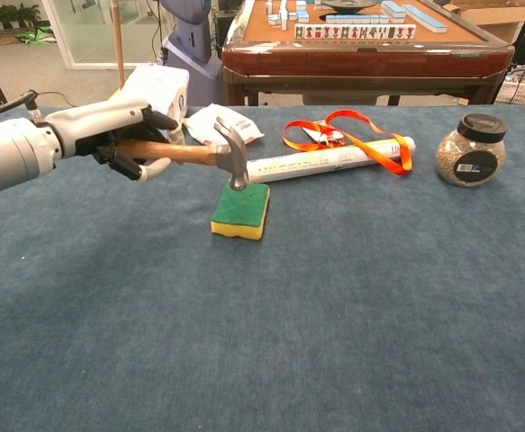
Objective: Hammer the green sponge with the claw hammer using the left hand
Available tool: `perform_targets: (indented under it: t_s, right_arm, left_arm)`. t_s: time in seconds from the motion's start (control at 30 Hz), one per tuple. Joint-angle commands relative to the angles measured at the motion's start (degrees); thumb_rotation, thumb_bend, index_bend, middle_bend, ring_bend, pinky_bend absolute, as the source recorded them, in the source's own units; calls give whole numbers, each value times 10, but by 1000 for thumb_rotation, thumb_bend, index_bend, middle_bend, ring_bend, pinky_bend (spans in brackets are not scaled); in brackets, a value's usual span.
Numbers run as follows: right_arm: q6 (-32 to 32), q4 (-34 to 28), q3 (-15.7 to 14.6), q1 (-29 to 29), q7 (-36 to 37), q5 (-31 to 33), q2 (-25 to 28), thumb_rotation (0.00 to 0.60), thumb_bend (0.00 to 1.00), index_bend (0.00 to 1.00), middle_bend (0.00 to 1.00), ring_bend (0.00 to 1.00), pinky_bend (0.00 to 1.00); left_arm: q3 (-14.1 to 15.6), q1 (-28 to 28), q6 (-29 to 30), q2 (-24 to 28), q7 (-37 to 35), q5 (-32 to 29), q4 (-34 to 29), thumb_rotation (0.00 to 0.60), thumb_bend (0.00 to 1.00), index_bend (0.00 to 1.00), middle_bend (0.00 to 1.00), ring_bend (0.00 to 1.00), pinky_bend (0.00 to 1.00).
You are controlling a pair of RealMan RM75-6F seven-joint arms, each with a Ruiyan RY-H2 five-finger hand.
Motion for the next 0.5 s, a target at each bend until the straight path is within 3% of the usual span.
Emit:
perform_targets:
  t_s: [0.03, 0.5]
  right_arm:
    - [0, -1, 0, 0, -1, 0, 0, 600, 322, 219, 341, 246, 317]
    - [6, -3, 0, -5, -2, 1, 4, 600, 322, 219, 342, 246, 317]
  left_arm:
    - [6, 1, -4, -15, 4, -1, 21, 600, 596, 776, 816, 803, 898]
    - [10, -2, -16, -45, -10, -3, 53, 600, 596, 776, 816, 797, 899]
